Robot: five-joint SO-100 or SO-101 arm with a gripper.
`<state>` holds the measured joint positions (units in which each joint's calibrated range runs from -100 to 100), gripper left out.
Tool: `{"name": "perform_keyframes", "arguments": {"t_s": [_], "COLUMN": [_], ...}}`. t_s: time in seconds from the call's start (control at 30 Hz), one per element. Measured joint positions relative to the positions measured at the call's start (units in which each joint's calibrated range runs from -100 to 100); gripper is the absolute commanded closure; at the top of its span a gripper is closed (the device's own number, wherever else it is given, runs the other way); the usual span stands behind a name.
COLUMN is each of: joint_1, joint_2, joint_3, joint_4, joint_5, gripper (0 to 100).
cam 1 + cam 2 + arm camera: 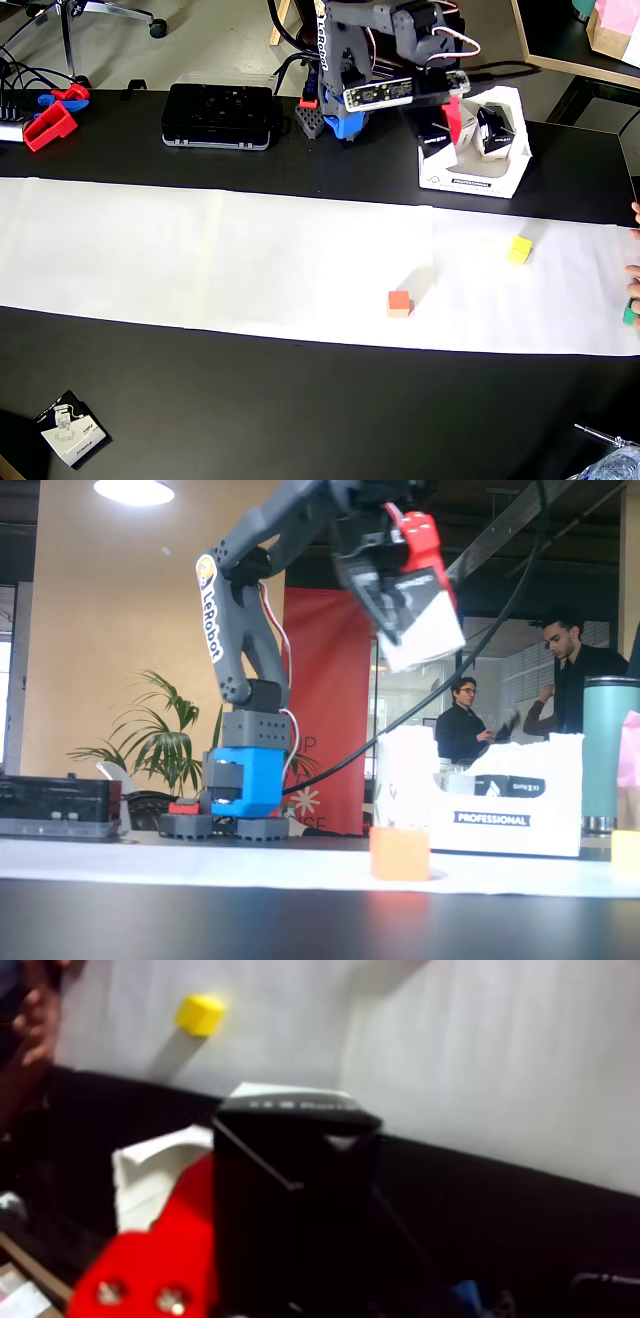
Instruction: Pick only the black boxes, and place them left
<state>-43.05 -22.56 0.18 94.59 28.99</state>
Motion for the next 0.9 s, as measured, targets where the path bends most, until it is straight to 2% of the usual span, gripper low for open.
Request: {"name": "perform_keyframes", "arguments": {"t_s": [0.2,0.37,0.73,0.83,0.9], "joint_1": [-14.4,-21.0,-28.6,-29.4,-29.4], "joint_2": [0.0,4.3,24.4,29.0,30.7], "joint_3": [-0.8,-2.7,-13.2,-13.8,-13.8], "joint_4": [2.5,3.9,3.8,3.5,3.5], "joint_5": [-6.2,-10.3,-11.4,-11.4,-11.4], "gripper": [90,90,90,84,76]}}
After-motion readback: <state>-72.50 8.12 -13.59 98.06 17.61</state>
